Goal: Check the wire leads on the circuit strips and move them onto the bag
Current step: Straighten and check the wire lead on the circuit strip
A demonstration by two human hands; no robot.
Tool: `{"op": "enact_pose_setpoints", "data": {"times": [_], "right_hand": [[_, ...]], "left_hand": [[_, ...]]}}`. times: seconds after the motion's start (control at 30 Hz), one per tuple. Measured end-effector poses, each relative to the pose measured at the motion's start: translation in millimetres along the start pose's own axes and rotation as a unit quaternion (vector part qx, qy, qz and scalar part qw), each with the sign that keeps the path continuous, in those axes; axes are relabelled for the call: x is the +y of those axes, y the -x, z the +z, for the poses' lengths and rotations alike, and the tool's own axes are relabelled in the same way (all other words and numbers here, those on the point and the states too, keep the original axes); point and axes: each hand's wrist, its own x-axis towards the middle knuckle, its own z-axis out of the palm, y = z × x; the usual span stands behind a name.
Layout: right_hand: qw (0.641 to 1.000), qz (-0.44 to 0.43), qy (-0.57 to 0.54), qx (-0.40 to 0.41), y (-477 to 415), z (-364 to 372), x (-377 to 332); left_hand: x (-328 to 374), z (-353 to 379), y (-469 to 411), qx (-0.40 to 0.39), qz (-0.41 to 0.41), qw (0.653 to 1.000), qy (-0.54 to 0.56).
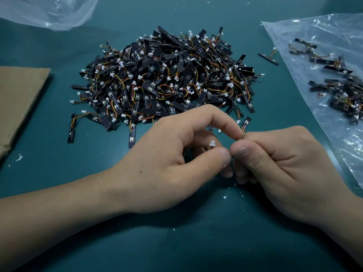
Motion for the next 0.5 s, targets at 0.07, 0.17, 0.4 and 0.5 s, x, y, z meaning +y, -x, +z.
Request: {"op": "enact_pose_setpoints", "data": {"times": [0.07,0.17,0.4,0.5], "right_hand": [[1.000,0.003,-0.021,0.000,0.2,0.4,-0.5],[1.000,0.009,-0.019,-0.003,-0.1,1.0,-1.3],[0.999,0.037,-0.007,0.010,2.7,0.1,2.4],[0.999,0.032,0.005,0.005,2.6,-0.7,3.1]], "left_hand": [[0.0,0.0,-0.6,0.004,0.007,1.000,-0.009],[0.1,1.1,-0.7,0.021,0.019,0.999,-0.037],[-0.9,3.3,1.5,0.043,0.012,0.998,-0.053],[0.0,3.4,2.9,0.040,0.018,0.998,-0.045]]}}
